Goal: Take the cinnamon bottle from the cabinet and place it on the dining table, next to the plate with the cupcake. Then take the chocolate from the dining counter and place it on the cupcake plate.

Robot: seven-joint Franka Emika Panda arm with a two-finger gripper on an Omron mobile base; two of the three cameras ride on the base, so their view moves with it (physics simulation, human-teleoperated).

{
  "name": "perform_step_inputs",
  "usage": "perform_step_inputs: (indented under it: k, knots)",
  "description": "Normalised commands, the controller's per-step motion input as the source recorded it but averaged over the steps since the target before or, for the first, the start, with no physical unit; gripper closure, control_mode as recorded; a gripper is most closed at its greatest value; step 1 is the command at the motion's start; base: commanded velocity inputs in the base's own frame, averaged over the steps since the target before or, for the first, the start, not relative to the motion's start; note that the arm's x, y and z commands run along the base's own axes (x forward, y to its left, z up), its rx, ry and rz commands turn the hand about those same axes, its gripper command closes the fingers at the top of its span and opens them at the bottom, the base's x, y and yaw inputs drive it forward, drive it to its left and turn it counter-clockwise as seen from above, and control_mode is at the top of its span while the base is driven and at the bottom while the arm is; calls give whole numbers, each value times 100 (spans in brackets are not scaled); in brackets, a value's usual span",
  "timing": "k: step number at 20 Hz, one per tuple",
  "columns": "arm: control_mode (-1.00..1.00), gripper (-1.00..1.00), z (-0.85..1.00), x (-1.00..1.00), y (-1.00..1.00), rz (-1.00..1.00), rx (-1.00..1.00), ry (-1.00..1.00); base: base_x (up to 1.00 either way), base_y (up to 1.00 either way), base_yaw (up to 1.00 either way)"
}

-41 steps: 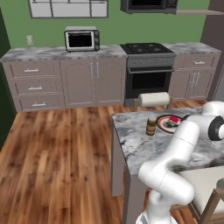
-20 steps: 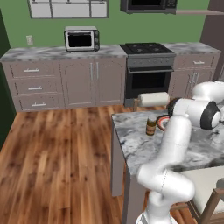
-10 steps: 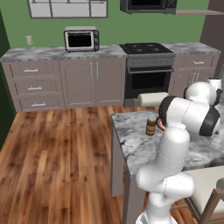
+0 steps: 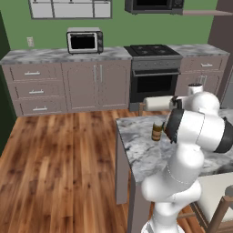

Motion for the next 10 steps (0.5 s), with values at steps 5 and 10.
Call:
perform_step_inputs:
  k: [5,10]
  knots:
    - [-100,100,-17,68,-3,6,7,3,0,0,0]
    - [-100,100,-19,60,0,4,2,0,0,0,0]
